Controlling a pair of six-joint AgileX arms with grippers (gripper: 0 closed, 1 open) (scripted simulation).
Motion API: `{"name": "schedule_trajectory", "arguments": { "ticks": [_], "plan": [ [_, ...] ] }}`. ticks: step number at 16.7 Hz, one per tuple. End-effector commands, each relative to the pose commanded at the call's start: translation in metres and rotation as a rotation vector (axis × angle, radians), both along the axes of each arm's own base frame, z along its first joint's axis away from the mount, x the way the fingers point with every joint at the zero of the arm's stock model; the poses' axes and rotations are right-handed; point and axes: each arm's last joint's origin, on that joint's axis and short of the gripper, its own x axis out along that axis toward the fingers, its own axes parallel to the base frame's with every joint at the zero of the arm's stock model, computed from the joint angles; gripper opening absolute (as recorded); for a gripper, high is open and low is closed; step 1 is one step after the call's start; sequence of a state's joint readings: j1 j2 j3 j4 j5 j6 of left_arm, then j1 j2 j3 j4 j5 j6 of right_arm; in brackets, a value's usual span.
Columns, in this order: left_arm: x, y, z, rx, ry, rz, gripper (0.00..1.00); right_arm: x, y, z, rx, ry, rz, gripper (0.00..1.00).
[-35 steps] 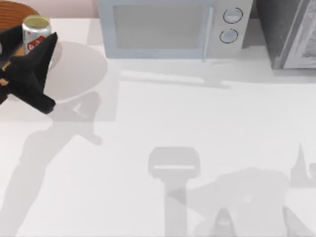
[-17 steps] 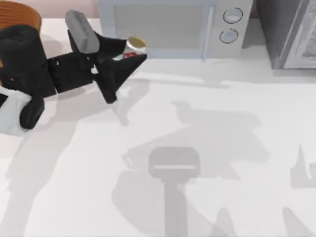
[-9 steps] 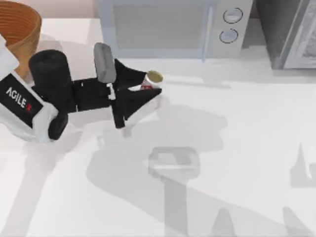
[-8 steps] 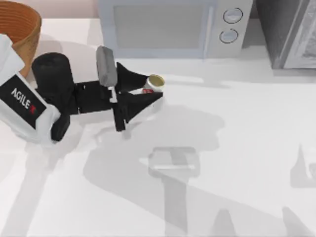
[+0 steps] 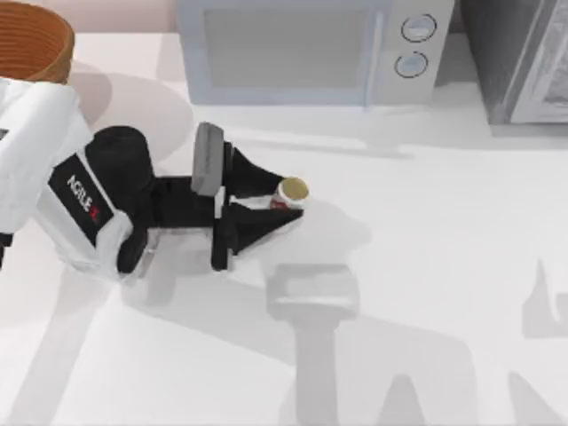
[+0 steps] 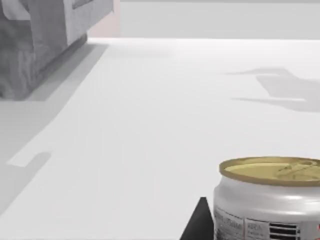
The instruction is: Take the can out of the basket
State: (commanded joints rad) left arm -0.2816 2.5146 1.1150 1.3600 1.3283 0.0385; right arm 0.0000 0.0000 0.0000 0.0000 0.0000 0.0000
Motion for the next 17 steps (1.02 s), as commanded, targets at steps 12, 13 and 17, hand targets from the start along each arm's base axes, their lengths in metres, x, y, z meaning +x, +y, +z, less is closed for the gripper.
{"name": "schedule_trajectory", "arguments": {
  "ticks": [12,13,17],
  "plan": [
    [0.0001,-0.0005,-0.002,-0.001,-0.002,-0.01,0.38,0.0,0.0,0.0,0.0,0.0,0.0,1.0],
    [0.0001,-0.0005,-0.002,-0.001,-0.002,-0.01,0.45,0.0,0.0,0.0,0.0,0.0,0.0,1.0],
    [0.0001,-0.0005,-0.002,-0.001,-0.002,-0.01,0.75,0.0,0.0,0.0,0.0,0.0,0.0,1.0]
  ]
}}
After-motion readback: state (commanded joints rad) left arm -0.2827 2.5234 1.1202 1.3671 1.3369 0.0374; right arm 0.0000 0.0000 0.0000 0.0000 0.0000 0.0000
